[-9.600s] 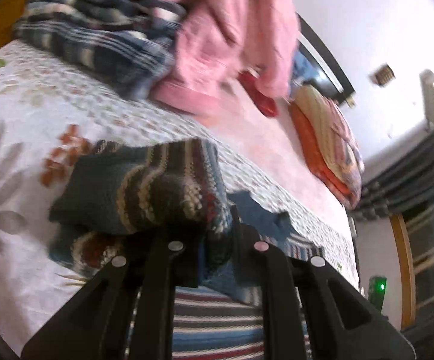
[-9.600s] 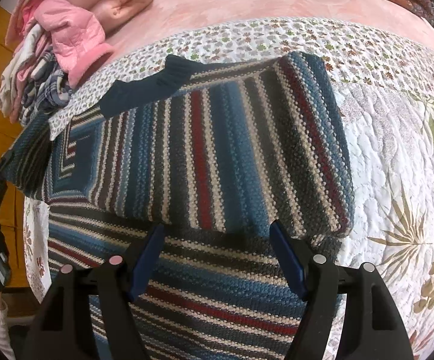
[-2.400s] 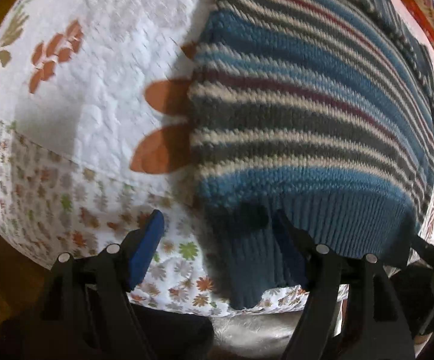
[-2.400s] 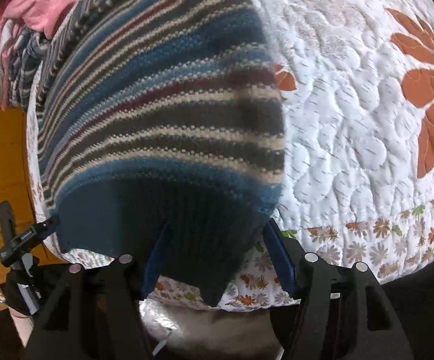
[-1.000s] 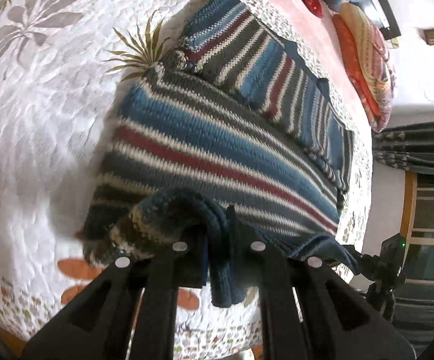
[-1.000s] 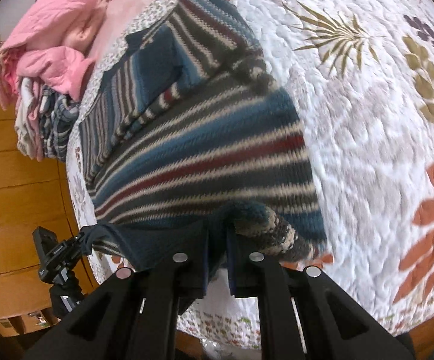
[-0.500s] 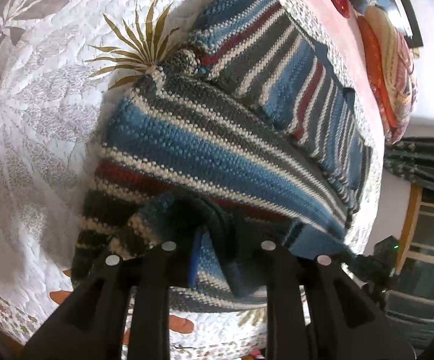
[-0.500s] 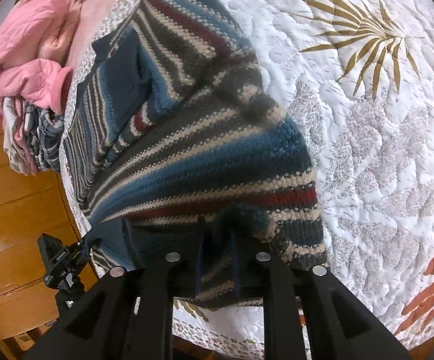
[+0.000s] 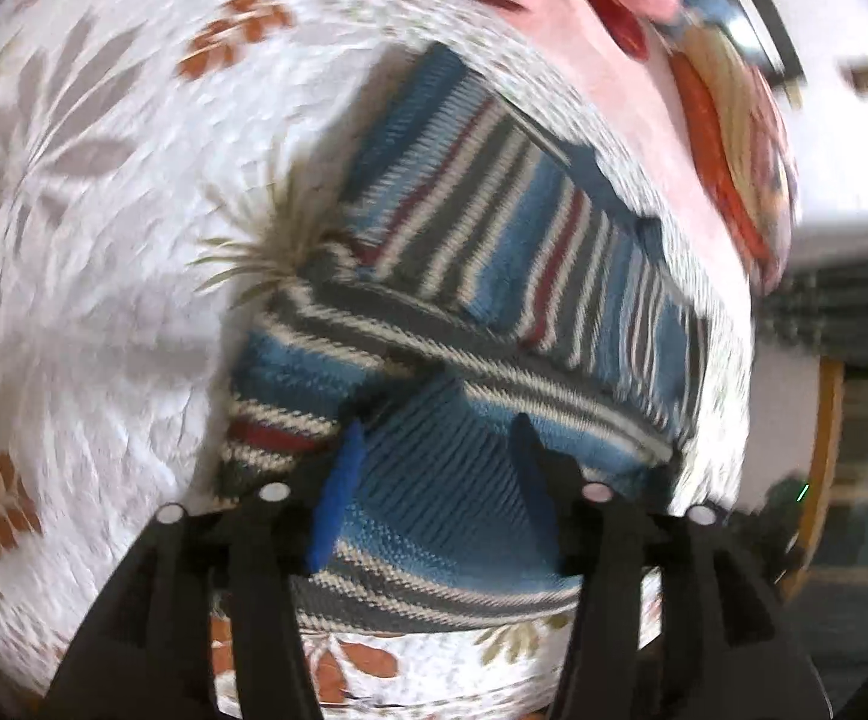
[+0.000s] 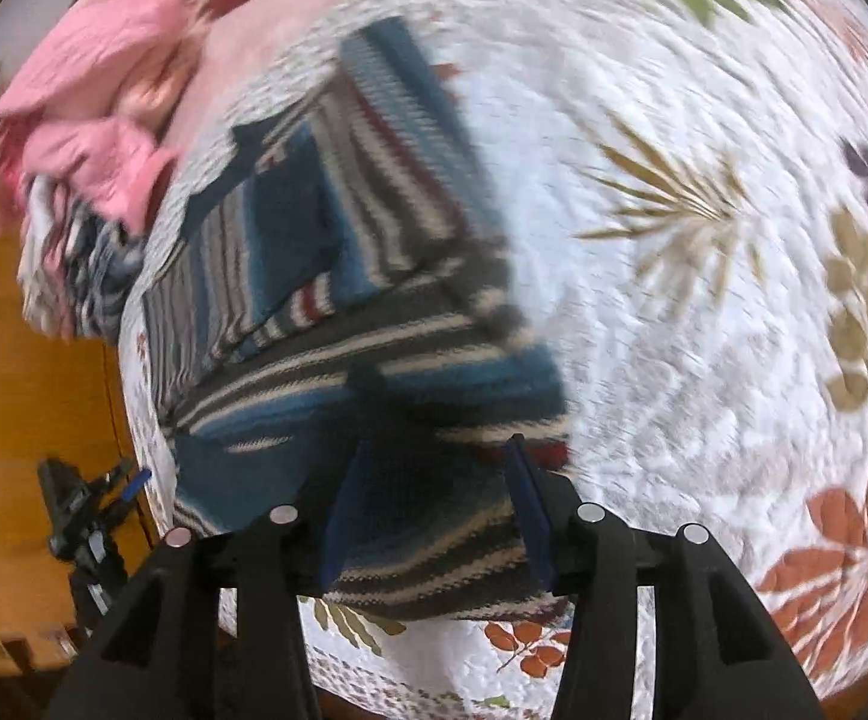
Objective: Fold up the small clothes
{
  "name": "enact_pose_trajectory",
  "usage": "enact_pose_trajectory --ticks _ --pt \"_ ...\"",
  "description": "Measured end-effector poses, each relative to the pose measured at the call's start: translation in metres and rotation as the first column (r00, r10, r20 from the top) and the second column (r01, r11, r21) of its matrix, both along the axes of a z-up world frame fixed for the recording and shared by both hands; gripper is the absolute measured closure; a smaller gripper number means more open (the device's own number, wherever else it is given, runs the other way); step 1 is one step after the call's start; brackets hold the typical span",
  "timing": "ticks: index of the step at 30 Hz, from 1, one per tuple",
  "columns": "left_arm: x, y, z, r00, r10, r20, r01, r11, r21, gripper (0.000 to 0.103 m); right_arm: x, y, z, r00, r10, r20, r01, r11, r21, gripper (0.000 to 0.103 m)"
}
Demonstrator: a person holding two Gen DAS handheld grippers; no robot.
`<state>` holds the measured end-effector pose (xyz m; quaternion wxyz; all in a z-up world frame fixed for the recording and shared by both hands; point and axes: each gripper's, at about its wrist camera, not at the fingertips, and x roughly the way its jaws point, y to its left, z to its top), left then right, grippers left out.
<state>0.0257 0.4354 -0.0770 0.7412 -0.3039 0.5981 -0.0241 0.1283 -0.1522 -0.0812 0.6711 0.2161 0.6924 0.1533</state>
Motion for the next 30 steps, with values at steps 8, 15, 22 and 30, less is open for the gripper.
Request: enact_pose_trajectory --ticks 8,15,22,30 --pt "0.010 -0.044 -0.013 0.952 -0.304 -0.020 0.299 0.920 0.254 0.037 0.003 0.060 0.001 0.950 0.292 0.107 -0.283 0.954 -0.096 0.043" --pt "0.019 -0.048 -0.039 0.918 -0.393 -0.052 0.391 0.872 0.295 0.037 0.012 0.074 -0.021 0.917 0.389 0.092 -0.376 0.918 -0.129 0.035" --pt "0.025 -0.057 -0.059 0.901 -0.427 -0.077 0.430 0.858 0.281 0.037 0.013 0.091 -0.042 0.885 0.460 0.070 -0.441 0.877 -0.192 0.039" --pt "0.025 -0.064 -0.048 0.887 -0.459 -0.053 0.457 0.853 0.251 0.077 0.006 0.102 -0.025 0.841 0.526 0.126 -0.508 0.848 -0.149 0.087"
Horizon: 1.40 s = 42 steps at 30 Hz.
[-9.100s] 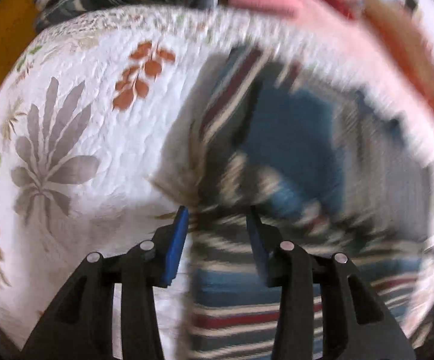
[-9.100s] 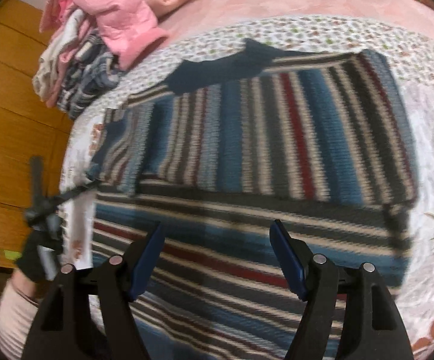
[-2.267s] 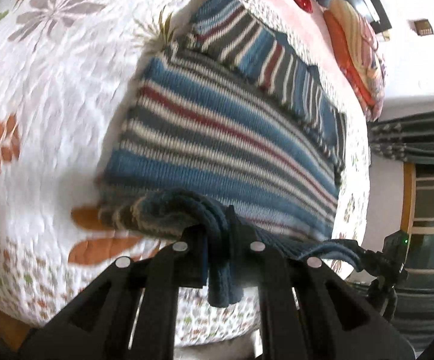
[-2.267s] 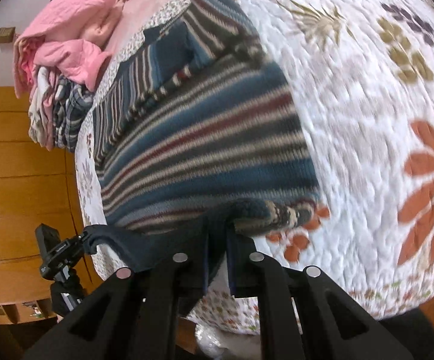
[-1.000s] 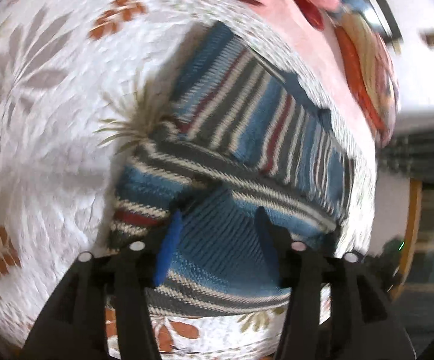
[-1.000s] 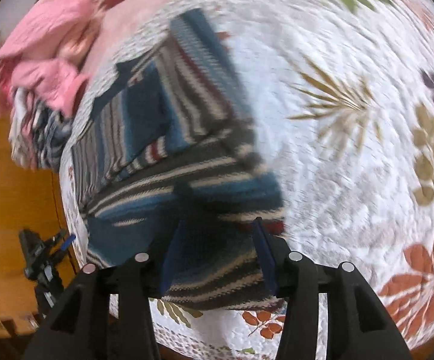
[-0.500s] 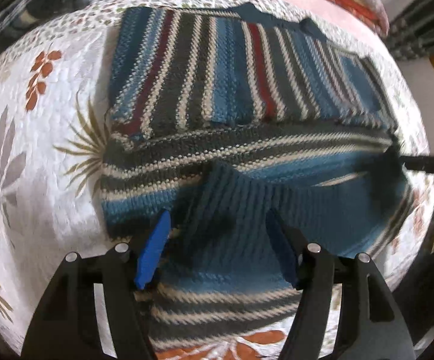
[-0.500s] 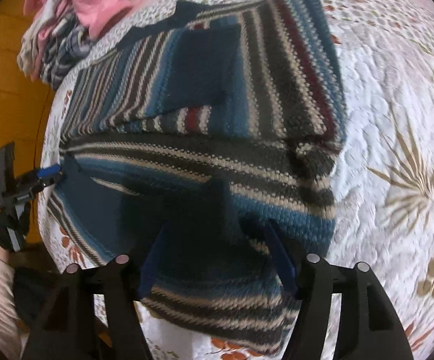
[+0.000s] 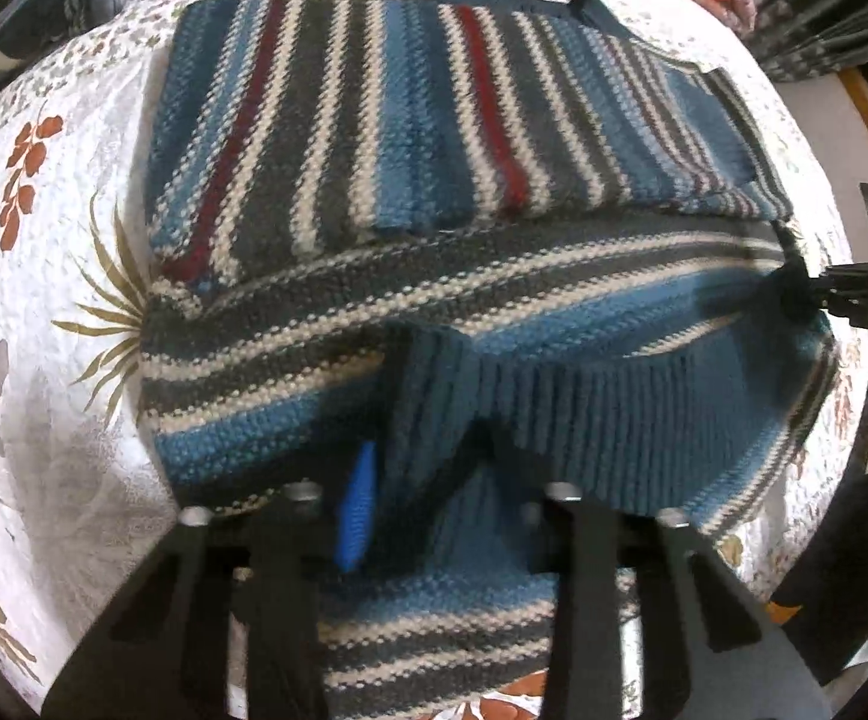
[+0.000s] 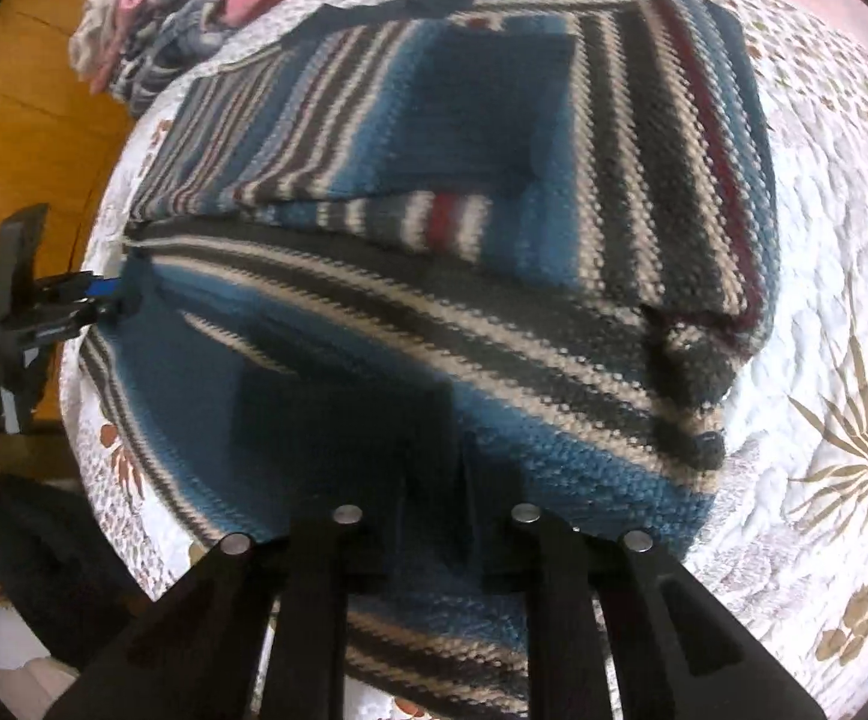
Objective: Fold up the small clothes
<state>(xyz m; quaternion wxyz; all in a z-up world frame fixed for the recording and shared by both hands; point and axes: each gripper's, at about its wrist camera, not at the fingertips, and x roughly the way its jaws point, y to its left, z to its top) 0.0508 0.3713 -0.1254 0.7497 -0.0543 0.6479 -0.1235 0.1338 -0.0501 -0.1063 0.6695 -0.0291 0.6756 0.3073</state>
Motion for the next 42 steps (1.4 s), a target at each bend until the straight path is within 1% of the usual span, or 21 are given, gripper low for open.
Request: enact_pose_trajectory --ticks 2,3,6,8,9,11,12,13,14,18,21,25,27,28,30,32,34,38,40,41,42 --pt "0.001 -0.001 -0.002 1.000 -0.004 -0.004 0.004 1.000 0.014 0.077 0.000 -0.002 -0.001 1.000 0.005 -0.005 -0.005 1.000 -0.004 0.087" --pt "0.001 -0.001 -0.003 1.000 -0.004 -0.006 0.004 1.000 0.019 0.075 -0.001 -0.002 -0.005 1.000 0.004 -0.015 -0.004 1.000 -0.015 0.083" --pt "0.001 -0.004 -0.002 1.000 -0.015 0.005 0.015 0.998 0.067 0.066 -0.003 0.002 -0.013 1.000 0.003 -0.026 -0.004 0.999 -0.052 0.075" --pt "0.002 -0.007 -0.004 1.000 -0.021 0.016 0.020 0.995 0.101 0.059 -0.004 0.003 -0.015 1.000 0.001 -0.023 -0.002 0.999 -0.053 0.075" --pt "0.002 -0.008 -0.005 1.000 -0.018 0.017 0.016 0.995 0.103 0.059 -0.005 0.004 -0.015 1.000 -0.001 -0.021 0.000 0.999 -0.053 0.074" --pt "0.002 -0.012 -0.005 1.000 -0.016 0.026 0.013 0.994 0.106 0.063 -0.005 0.006 -0.015 1.000 0.000 -0.013 -0.001 0.998 -0.062 0.079" --pt "0.002 -0.014 -0.003 0.999 -0.022 0.031 0.018 0.994 0.105 0.073 -0.006 0.008 -0.014 1.000 0.000 -0.011 0.000 0.998 -0.058 0.086" --pt "0.002 -0.017 -0.001 0.999 -0.031 0.035 0.028 0.995 0.094 0.081 -0.006 0.009 -0.011 1.000 0.003 -0.010 -0.004 0.999 -0.045 0.090" --pt "0.002 -0.020 0.002 0.999 -0.036 0.038 0.033 0.996 0.087 0.090 -0.006 0.009 -0.007 1.000 0.007 -0.003 -0.007 0.999 -0.039 0.090" --pt "-0.002 -0.029 0.024 0.995 -0.058 0.082 0.053 0.997 0.054 0.092 -0.005 0.003 0.016 1.000 0.006 0.030 -0.006 1.000 0.017 0.092" --pt "-0.005 -0.031 0.052 0.987 -0.068 0.144 0.067 0.998 0.013 0.092 -0.006 -0.004 0.038 0.998 -0.011 0.063 0.006 0.997 0.078 0.092" --pt "-0.007 -0.029 0.085 0.973 -0.032 0.230 0.047 0.997 -0.063 0.092 -0.004 -0.020 0.066 0.993 -0.052 0.106 0.037 0.989 0.146 0.092" --pt "-0.008 -0.027 0.094 0.966 0.000 0.258 0.023 0.996 -0.088 0.092 -0.001 -0.029 0.077 0.989 -0.087 0.123 0.065 0.982 0.179 0.092" --pt "-0.008 -0.024 0.096 0.963 0.015 0.270 0.011 0.995 -0.095 0.092 0.002 -0.036 0.084 0.985 -0.114 0.130 0.087 0.976 0.200 0.093" --pt "-0.008 -0.017 0.101 0.956 0.060 0.289 -0.028 0.993 -0.114 0.092 0.009 -0.049 0.095 0.974 -0.177 0.141 0.140 0.961 0.241 0.101" --pt "-0.006 -0.011 0.099 0.955 0.084 0.286 -0.050 0.991 -0.123 0.092 0.015 -0.062 0.102 0.965 -0.227 0.131 0.183 0.940 0.287 0.102" --pt "-0.002 -0.014 0.088 0.963 0.065 0.261 -0.045 0.995 -0.085 0.092 0.022 -0.070 0.101 0.963 -0.247 0.111 0.204 0.932 0.299 0.102" --pt "0.004 -0.015 0.049 0.987 0.034 0.158 -0.033 0.999 -0.007 0.091 0.025 -0.061 0.073 0.973 -0.217 0.075 0.196 0.956 0.219 0.082" --pt "0.009 -0.012 0.027 0.993 0.051 0.110 -0.054 0.998 0.025 0.086 0.026 -0.050 0.051 0.980 -0.192 0.059 0.182 0.972 0.150 0.059" --pt "0.011 -0.009 0.019 0.993 0.067 0.095 -0.071 0.997 0.037 0.082 0.025 -0.046 0.043 0.980 -0.189 0.056 0.181 0.975 0.131 0.055" --pt "0.012 -0.005 0.012 0.993 0.086 0.080 -0.090 0.994 0.055 0.076 0.026 -0.044 0.035 0.981 -0.186 0.050 0.179 0.976 0.121 0.054"
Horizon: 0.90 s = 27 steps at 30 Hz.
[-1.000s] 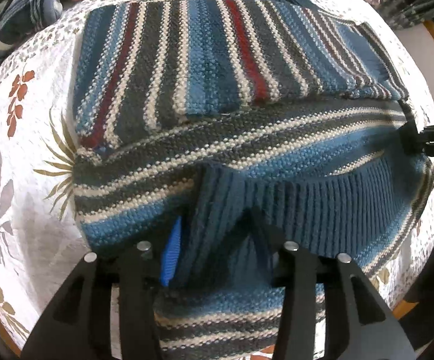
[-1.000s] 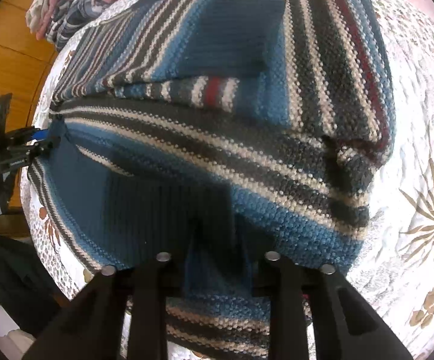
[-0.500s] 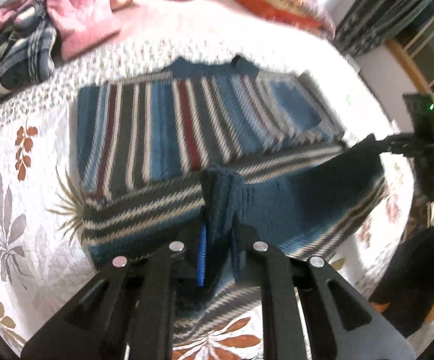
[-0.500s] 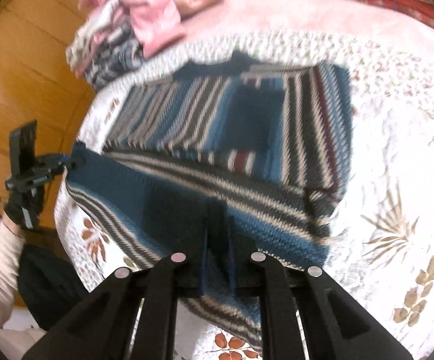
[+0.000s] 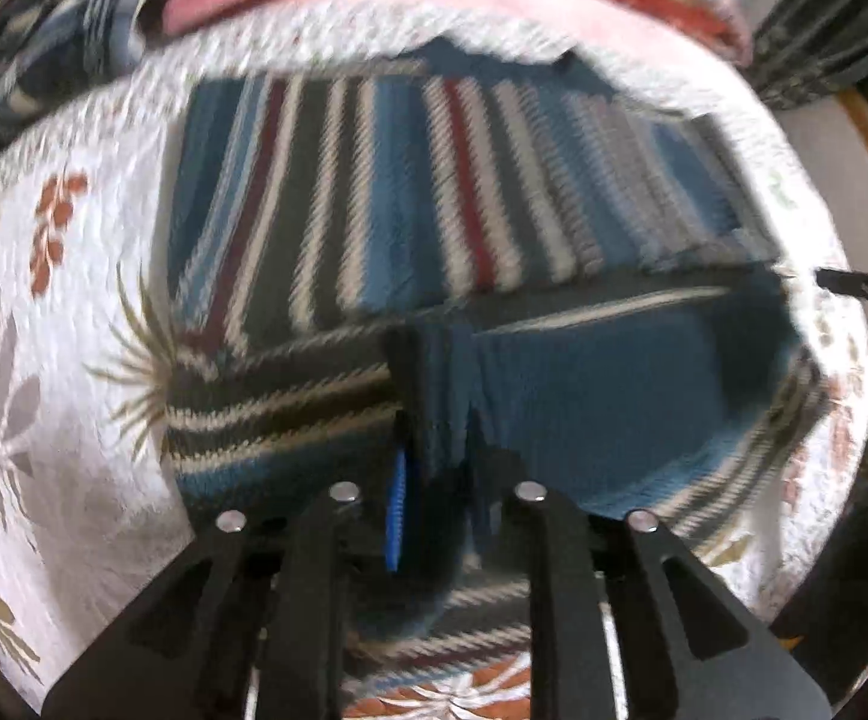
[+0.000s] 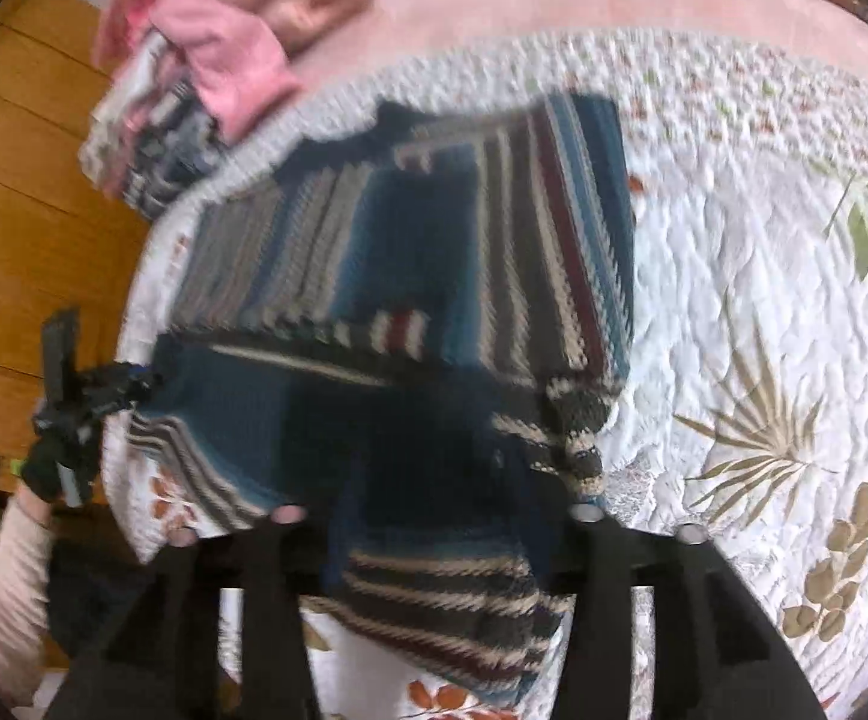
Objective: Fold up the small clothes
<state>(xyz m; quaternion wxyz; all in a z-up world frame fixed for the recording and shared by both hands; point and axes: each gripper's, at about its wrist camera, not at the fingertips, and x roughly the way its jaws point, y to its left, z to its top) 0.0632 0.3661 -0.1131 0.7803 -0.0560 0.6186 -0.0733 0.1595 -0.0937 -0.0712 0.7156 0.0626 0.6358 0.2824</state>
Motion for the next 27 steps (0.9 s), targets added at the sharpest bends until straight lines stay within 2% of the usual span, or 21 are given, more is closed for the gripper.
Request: enact_pose_trajectory --ticks 1,2,3,4,6,8,11,12,13,14,15,16,17,19,23,27 --pt "0.001 0.002 -0.004 1.000 0.006 -0.008 -0.006 1.000 0.008 0.073 0.001 0.004 -0.010 1.000 0.008 -0.018 -0.009 1.000 -0.014 0.054" --pt "0.002 0.003 -0.007 1.000 0.007 -0.011 -0.007 1.000 0.017 0.067 0.001 0.008 -0.017 0.999 0.019 -0.031 -0.019 0.999 -0.027 0.052" --pt "0.003 0.003 -0.008 1.000 0.010 -0.010 -0.010 0.999 0.041 0.059 0.001 0.011 -0.022 0.999 0.030 -0.040 -0.031 0.999 -0.042 0.043" --pt "0.003 0.003 -0.009 1.000 0.009 -0.002 -0.009 0.998 0.059 0.055 0.001 0.017 -0.030 0.998 0.047 -0.048 -0.051 0.996 -0.072 0.030" --pt "0.003 0.002 -0.010 1.000 0.010 0.008 -0.010 0.996 0.093 0.043 0.001 0.027 -0.043 0.996 0.073 -0.048 -0.078 0.988 -0.130 0.023" --pt "0.004 0.001 -0.012 1.000 0.008 0.016 -0.009 0.993 0.121 0.039 0.000 0.035 -0.050 0.995 0.090 -0.045 -0.095 0.985 -0.146 0.023" --pt "0.008 -0.003 -0.013 1.000 -0.005 0.027 0.001 0.990 0.141 0.040 -0.008 0.051 -0.052 0.988 0.151 -0.022 -0.153 0.972 -0.181 0.041" --pt "0.008 -0.005 -0.013 1.000 -0.010 0.028 0.006 0.990 0.142 0.044 -0.010 0.055 -0.052 0.986 0.168 -0.013 -0.167 0.966 -0.196 0.055" --pt "0.009 -0.007 -0.013 0.999 -0.014 0.030 0.010 0.991 0.132 0.049 -0.011 0.058 -0.051 0.985 0.175 -0.003 -0.172 0.963 -0.209 0.065" --pt "0.010 -0.007 -0.011 0.999 -0.020 0.032 0.017 0.996 0.093 0.065 -0.012 0.059 -0.049 0.984 0.176 0.003 -0.171 0.962 -0.212 0.068" --pt "0.012 -0.012 -0.010 0.999 -0.023 0.030 0.020 0.997 0.071 0.081 -0.012 0.059 -0.047 0.985 0.174 0.008 -0.168 0.962 -0.214 0.078" --pt "0.011 -0.014 -0.007 0.999 -0.029 0.035 0.027 0.997 0.074 0.083 -0.011 0.057 -0.043 0.985 0.171 0.016 -0.163 0.962 -0.217 0.088" --pt "0.011 -0.018 -0.004 0.998 -0.049 0.046 0.044 0.995 0.088 0.094 -0.011 0.055 -0.038 0.985 0.169 0.023 -0.161 0.966 -0.202 0.089" --pt "0.008 -0.024 0.003 0.994 -0.087 0.063 0.082 0.993 0.088 0.094 -0.013 0.052 -0.027 0.982 0.184 0.044 -0.175 0.971 -0.164 0.091" --pt "0.001 -0.027 0.027 0.989 -0.092 0.113 0.092 0.996 -0.002 0.095 -0.025 0.047 -0.003 0.966 0.243 0.084 -0.235 0.968 -0.090 0.093" --pt "-0.014 -0.040 0.062 0.972 -0.141 0.189 0.146 0.989 -0.012 0.095 -0.040 0.044 0.024 0.944 0.291 0.154 -0.284 0.957 -0.065 0.093"
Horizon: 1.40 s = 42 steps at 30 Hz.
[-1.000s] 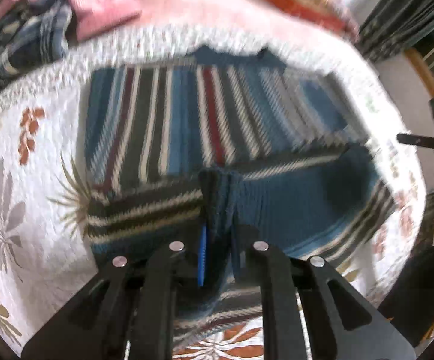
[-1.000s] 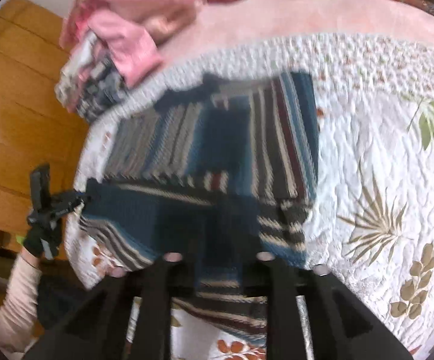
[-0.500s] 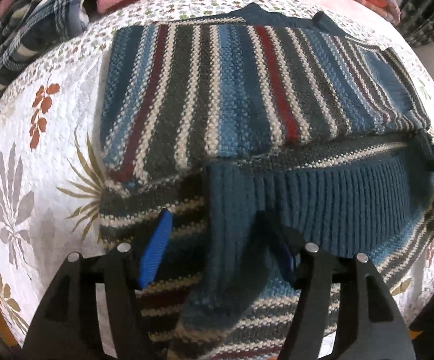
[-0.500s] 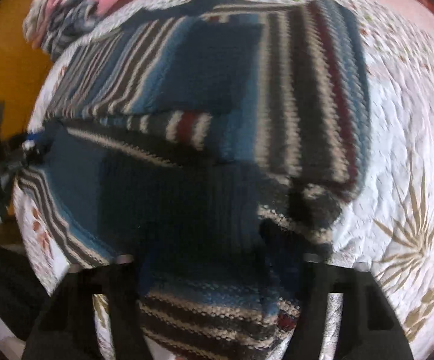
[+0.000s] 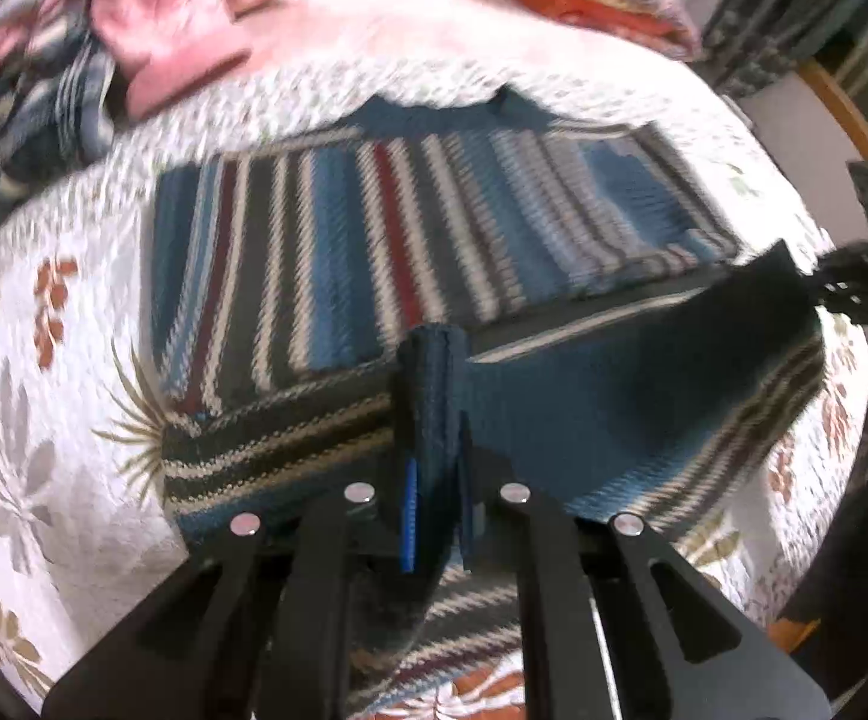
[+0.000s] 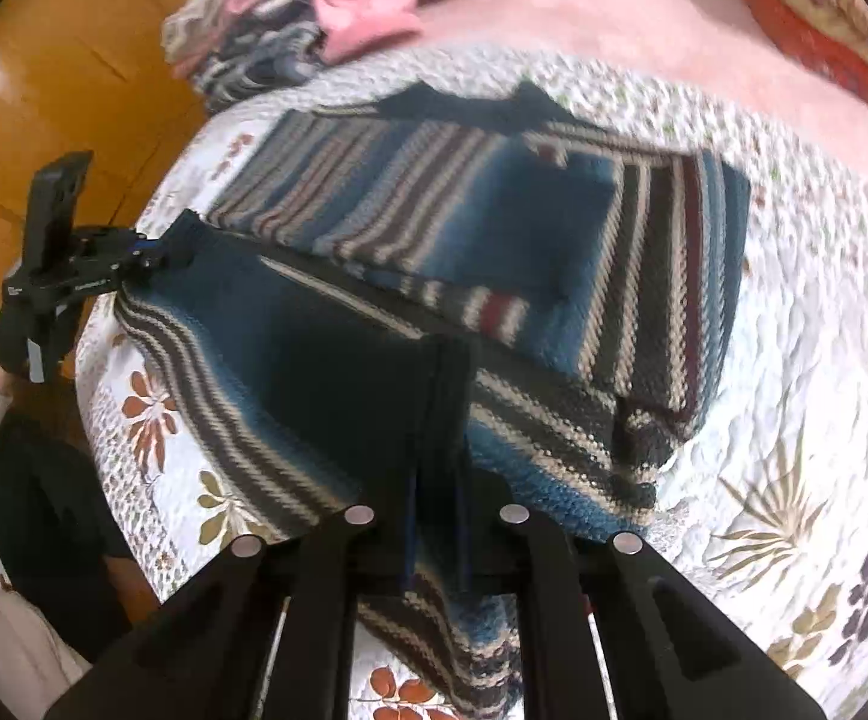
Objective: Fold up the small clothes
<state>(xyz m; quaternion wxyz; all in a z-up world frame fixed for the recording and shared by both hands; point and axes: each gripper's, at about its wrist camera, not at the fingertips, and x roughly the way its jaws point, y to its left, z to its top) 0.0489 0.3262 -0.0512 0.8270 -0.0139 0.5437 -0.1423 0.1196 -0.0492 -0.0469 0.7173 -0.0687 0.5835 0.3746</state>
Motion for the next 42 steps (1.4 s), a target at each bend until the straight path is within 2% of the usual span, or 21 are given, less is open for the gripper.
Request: enact_pose_trajectory --ticks 5,9,13,17,23,27,33,37,40,42 --pt "-0.003 -0.001 0.031 0.993 0.068 0.095 -0.062 0.996 -0.065 0.095 0.009 -0.007 0.025 0.997 -0.069 0.025 0.067 0.994 0.083 0.094" --pt "0.004 0.022 0.057 0.965 0.190 0.181 -0.171 0.978 -0.117 0.095 0.029 -0.027 0.053 0.986 -0.161 0.046 0.151 0.974 0.168 0.094" --pt "0.024 0.045 0.064 0.940 0.272 0.208 -0.243 0.958 -0.155 0.095 0.054 -0.040 0.068 0.969 -0.243 0.051 0.229 0.954 0.194 0.094" --pt "0.053 0.058 0.059 0.931 0.298 0.210 -0.268 0.950 -0.160 0.095 0.083 -0.031 0.071 0.962 -0.266 0.062 0.252 0.953 0.169 0.094" --pt "0.106 0.075 0.044 0.918 0.334 0.212 -0.312 0.941 -0.131 0.095 0.145 -0.011 0.053 0.942 -0.331 0.049 0.322 0.937 0.136 0.094" --pt "0.138 0.077 0.014 0.923 0.347 0.164 -0.338 0.938 -0.080 0.095 0.175 0.004 0.027 0.936 -0.350 0.043 0.348 0.936 0.062 0.094" --pt "0.158 0.075 -0.032 0.929 0.355 0.103 -0.354 0.935 -0.025 0.095 0.197 0.011 -0.016 0.927 -0.375 0.003 0.375 0.927 0.001 0.094" --pt "0.163 0.077 -0.048 0.931 0.355 0.084 -0.357 0.934 0.001 0.094 0.203 0.009 -0.038 0.921 -0.390 -0.015 0.389 0.921 -0.029 0.093" --pt "0.166 0.076 -0.060 0.928 0.367 0.065 -0.369 0.928 0.038 0.088 0.204 0.009 -0.052 0.912 -0.409 -0.029 0.408 0.912 -0.048 0.092" --pt "0.167 0.076 -0.067 0.923 0.381 0.045 -0.383 0.922 0.054 0.080 0.203 0.009 -0.059 0.908 -0.417 -0.028 0.414 0.907 -0.077 0.088"
